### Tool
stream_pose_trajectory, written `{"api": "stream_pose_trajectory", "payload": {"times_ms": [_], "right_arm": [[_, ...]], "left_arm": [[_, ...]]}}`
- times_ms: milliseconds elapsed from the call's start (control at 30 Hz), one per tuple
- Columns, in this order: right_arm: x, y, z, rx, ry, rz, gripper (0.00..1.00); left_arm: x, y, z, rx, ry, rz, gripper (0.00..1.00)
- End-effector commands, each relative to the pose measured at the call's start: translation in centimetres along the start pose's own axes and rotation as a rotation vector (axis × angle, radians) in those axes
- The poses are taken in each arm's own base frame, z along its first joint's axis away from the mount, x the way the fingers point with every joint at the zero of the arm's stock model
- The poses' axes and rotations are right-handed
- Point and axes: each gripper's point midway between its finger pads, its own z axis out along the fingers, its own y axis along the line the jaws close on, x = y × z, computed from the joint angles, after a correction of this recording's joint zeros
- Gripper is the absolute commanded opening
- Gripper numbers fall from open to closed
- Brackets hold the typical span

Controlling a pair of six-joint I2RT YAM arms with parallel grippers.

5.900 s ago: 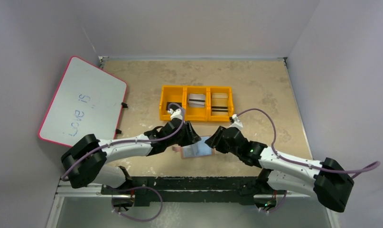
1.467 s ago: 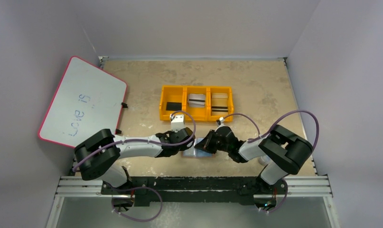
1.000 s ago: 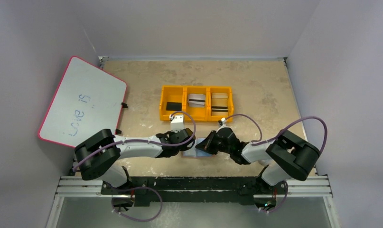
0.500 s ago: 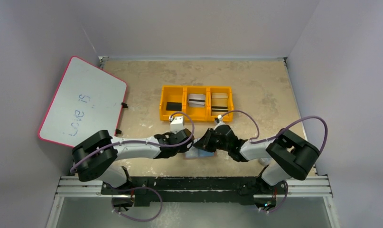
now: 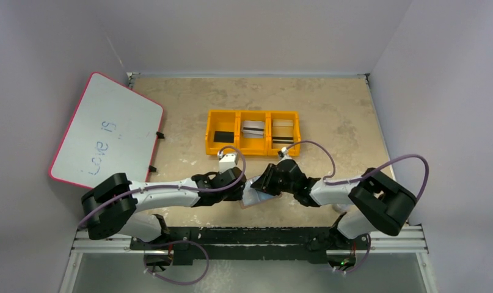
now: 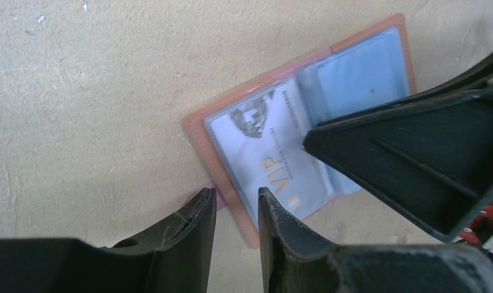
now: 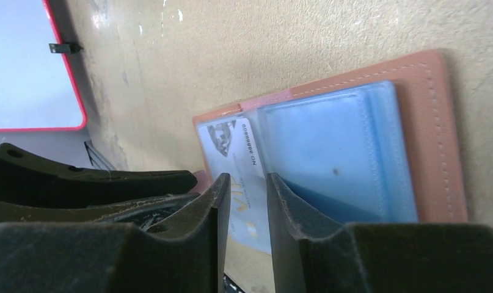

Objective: Take the credit cards out of the card holder

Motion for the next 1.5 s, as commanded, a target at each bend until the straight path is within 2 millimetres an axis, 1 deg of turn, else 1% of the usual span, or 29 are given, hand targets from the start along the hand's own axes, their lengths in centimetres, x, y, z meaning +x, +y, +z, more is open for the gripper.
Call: {"api": "stream_pose_trajectory", "payload": {"times_ms": [0,67,133,233,333,433,500,700,800,900,967,1033,1067,1133,1367,1467], "right_arm": [[-1.6,0.0,-1.0,0.058,-0.058,-0.059,0.34],[-0.9,-0.2,-1.3,0.06,-0.021,-0.07,0.36],[-0.5,-0.3,-1.4,0.057,-0.003,-0.084,0.36],[-0.3,-0.6,-1.0,0.058,0.015,-0.123,0.35],[0.1,-1.0,-0.6,0.064,0.035,-0.128,0.32],[0.6,-1.5,-0.4,0.069,0.051,-0.12,0.31],[0.8,-1.8,-0.5,0.078,0.06,-0.113,0.3],[1.4,-2.2,-0.6,0.083,0.086,-0.106,0.3],[1.8,-2.3,-0.7,0.072,0.102,-0.108,0.29],[2.3,-1.8,-0.8,0.027,0.121,-0.089,0.28],[2.6,-1.3,-0.9,-0.016,0.125,-0.073,0.28],[2.7,-0.5,-1.2,-0.069,0.123,-0.036,0.28],[2.7,-0.2,-1.3,-0.09,0.119,-0.026,0.28],[2.7,0.2,-1.4,-0.115,0.119,-0.011,0.28],[2.9,0.9,-1.1,-0.158,0.131,0.005,0.27],[3.0,1.1,-1.3,-0.184,0.128,0.009,0.22]], "left_arm": [[-1.6,-1.3,-0.9,0.024,-0.042,-0.025,0.32],[-1.2,-1.4,-0.6,0.025,-0.022,-0.033,0.32],[-0.8,-1.7,-0.3,0.028,-0.004,-0.043,0.32],[-0.6,-2.4,-0.1,0.061,0.006,-0.067,0.32],[-0.6,-3.5,-0.1,0.108,0.011,-0.083,0.32],[-0.4,-4.0,0.1,0.125,0.022,-0.084,0.32],[0.0,-4.0,0.6,0.12,0.036,-0.079,0.32],[1.6,-2.6,2.2,0.063,0.066,-0.114,0.28],[1.2,-3.3,2.0,0.108,0.044,-0.148,0.24],[0.4,-4.1,1.5,0.147,0.019,-0.152,0.22],[0.2,-4.0,1.5,0.138,0.015,-0.136,0.16],[0.3,-3.8,1.8,0.115,0.02,-0.118,0.12],[0.7,-3.4,2.1,0.096,0.032,-0.103,0.1],[1.2,-3.4,2.5,0.089,0.047,-0.094,0.07],[1.8,-3.9,3.2,0.113,0.073,-0.084,0.02],[1.8,-4.3,3.1,0.134,0.071,-0.082,0.01]]}}
